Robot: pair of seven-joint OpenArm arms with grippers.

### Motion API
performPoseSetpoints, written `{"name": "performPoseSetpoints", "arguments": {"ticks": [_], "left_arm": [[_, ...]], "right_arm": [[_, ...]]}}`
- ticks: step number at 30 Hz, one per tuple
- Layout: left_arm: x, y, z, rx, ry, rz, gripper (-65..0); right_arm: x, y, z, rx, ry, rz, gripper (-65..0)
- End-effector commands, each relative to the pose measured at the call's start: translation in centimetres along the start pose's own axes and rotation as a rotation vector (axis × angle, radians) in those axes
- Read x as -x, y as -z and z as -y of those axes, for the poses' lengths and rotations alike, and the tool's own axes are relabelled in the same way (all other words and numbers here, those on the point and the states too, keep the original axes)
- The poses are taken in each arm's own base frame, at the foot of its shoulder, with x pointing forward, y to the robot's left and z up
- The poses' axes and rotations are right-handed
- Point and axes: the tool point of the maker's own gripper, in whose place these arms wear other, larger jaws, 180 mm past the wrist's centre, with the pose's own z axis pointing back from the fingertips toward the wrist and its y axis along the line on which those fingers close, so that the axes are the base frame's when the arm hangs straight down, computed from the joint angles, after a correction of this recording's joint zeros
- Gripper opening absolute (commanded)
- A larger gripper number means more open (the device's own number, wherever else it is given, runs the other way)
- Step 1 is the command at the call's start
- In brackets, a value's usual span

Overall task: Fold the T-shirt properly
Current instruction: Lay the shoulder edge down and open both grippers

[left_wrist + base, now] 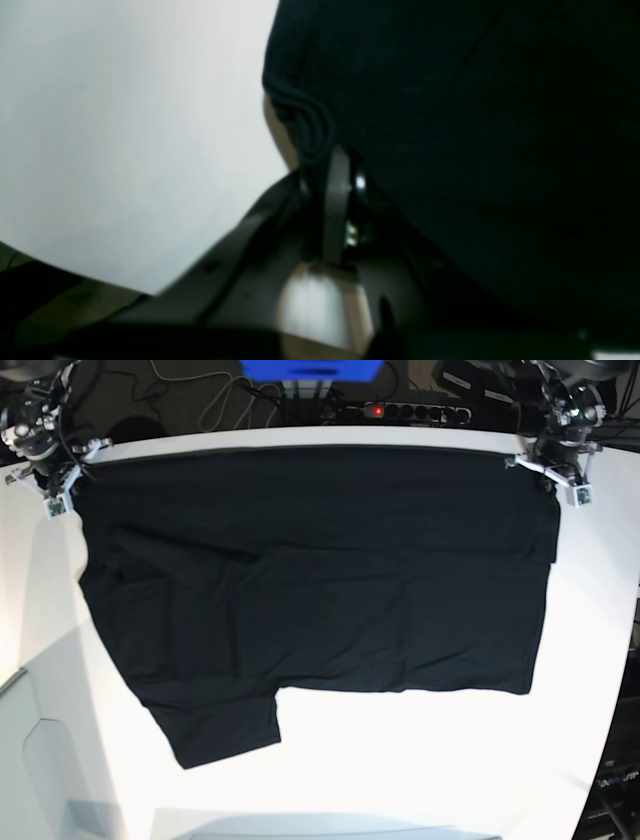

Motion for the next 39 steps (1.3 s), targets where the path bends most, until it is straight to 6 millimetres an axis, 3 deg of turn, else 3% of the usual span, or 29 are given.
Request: {"name": "performPoseSetpoints", "arguments": {"ticks": [1,17,23,29,32,36,39], "left_arm": [[2.0,-0.4,-0.7,-0.025,0.022,-0.082,-65.0],[2.3,-0.8,-0.8,-0.028,0.033,-0.092,-65.0],[2.7,-1.7,-0.6,-0.028,0.045,-0.093,-65.0],[1.0,-2.6,0.1,-0.024,0.069,-0.047,-64.5],[1.1,-3.0,0.1,-0.027,0.080,-0.048,-56.4],[0.6,-3.6,-1.0,-0.059,0.072,-0.032,-36.5],[0.0,-4.7,-2.2,-0.109,0.033,0.004,-25.3]], "right_arm": [[0.5,-0.4,0.3,0.003,-0.026,-0.025,-65.0],[2.4,-0.7,0.0,-0.012,-0.017,-0.029,-65.0],[2.2,-0.9,1.0,0.014,-0.005,-0.023,-65.0],[2.0,-0.9,1.0,0.014,-0.010,-0.019,-65.0],[1.6,-1.1,1.2,0.020,-0.017,-0.010,-59.3],[0.8,-1.7,1.8,0.047,-0.020,0.014,-44.4],[0.0,-2.6,2.9,0.092,0.000,0.047,-38.1]]}}
